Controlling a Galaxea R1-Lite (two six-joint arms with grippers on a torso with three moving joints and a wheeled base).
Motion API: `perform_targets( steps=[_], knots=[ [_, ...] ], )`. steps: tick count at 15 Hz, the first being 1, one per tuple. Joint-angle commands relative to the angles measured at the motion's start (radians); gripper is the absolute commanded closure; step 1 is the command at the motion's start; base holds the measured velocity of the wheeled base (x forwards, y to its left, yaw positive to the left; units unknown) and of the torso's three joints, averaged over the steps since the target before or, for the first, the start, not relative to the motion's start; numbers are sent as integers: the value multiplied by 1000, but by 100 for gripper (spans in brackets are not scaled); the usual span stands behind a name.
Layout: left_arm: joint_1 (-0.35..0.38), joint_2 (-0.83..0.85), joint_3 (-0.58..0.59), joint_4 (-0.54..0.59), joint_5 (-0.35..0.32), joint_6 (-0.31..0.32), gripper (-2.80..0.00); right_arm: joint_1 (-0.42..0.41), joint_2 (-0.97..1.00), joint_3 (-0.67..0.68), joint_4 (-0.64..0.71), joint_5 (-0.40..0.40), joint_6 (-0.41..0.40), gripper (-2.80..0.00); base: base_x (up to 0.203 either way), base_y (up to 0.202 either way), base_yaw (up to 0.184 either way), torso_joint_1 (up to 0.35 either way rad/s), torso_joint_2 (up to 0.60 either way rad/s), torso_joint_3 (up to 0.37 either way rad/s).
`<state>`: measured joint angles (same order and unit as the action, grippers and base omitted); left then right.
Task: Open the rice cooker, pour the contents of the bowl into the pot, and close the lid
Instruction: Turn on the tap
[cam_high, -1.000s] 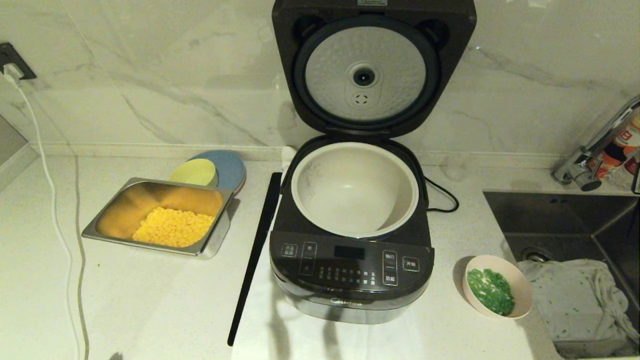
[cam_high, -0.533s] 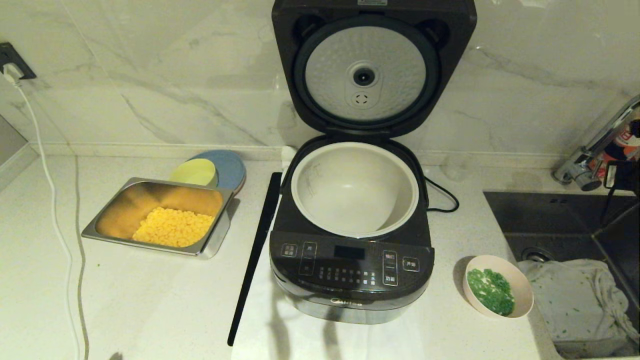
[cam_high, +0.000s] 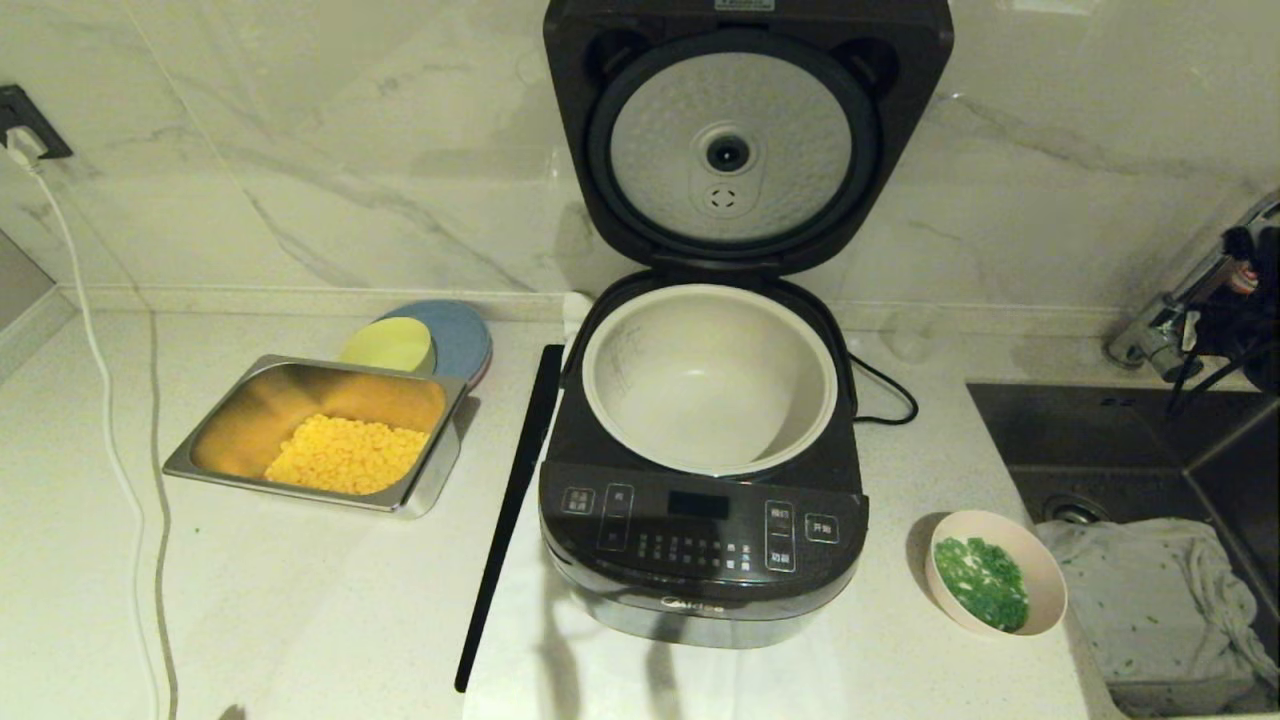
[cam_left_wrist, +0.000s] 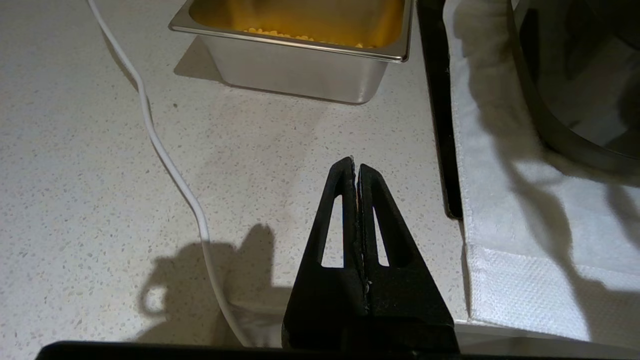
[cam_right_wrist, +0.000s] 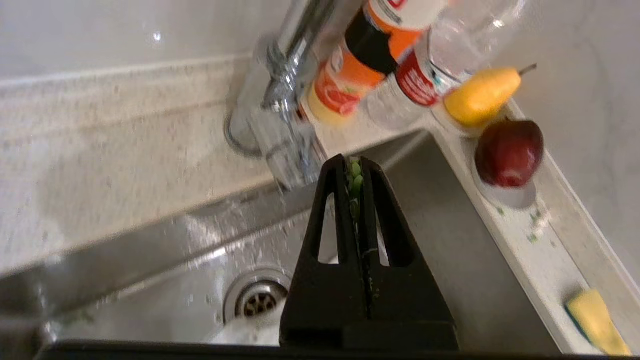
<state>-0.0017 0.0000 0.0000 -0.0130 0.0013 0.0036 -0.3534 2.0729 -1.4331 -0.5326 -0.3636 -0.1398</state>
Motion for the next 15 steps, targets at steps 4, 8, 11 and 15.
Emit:
perform_targets(
  steps=[4,8,11,15],
  knots=[
    [0,0,9,-1,0,-1,0,5,113,-129,3,-8,0,0,0,0,0,0,0,0],
    [0,0,9,-1,0,-1,0,5,175,-208,3,-9,2,0,0,0,0,0,0,0],
    [0,0,9,-1,0,1,0,5,215,-259,5,-11,2,0,0,0,0,0,0,0],
    [0,0,9,-1,0,-1,0,5,226,-291,25,-12,11,0,0,0,0,0,0,0]
  ],
)
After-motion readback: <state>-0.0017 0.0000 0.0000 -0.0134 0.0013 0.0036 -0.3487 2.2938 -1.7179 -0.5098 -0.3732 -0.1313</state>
